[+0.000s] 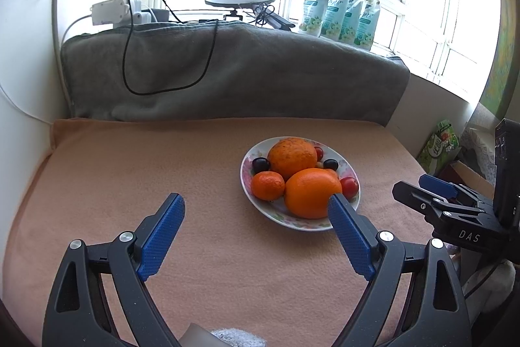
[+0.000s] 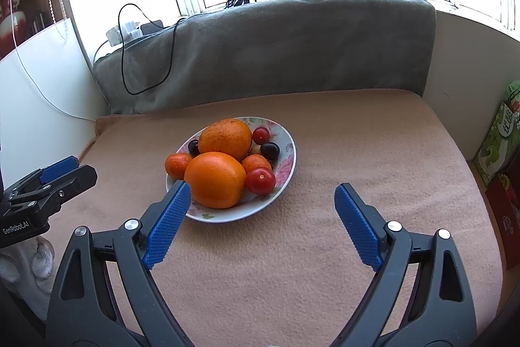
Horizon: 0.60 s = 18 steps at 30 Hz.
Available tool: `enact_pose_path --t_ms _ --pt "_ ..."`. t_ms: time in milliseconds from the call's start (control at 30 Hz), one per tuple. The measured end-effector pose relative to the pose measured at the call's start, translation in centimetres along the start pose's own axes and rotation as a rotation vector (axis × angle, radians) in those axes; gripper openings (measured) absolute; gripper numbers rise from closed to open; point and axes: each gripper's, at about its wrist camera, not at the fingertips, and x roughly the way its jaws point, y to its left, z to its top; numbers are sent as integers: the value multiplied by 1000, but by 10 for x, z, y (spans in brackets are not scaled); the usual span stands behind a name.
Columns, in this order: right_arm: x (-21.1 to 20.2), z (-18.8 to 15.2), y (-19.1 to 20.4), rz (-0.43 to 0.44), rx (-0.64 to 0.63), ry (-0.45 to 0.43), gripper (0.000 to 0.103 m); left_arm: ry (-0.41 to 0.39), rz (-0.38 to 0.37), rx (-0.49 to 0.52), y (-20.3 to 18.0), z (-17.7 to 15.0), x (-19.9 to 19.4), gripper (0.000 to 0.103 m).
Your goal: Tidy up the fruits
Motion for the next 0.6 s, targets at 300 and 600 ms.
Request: enact_pose_path --t_ms 300,600 --pt "2 1 1 1 -3 5 92 0 3 2 1 -2 0 90" --pt "4 0 1 -3 -6 10 92 -18 -1 15 1 -2 -1 90"
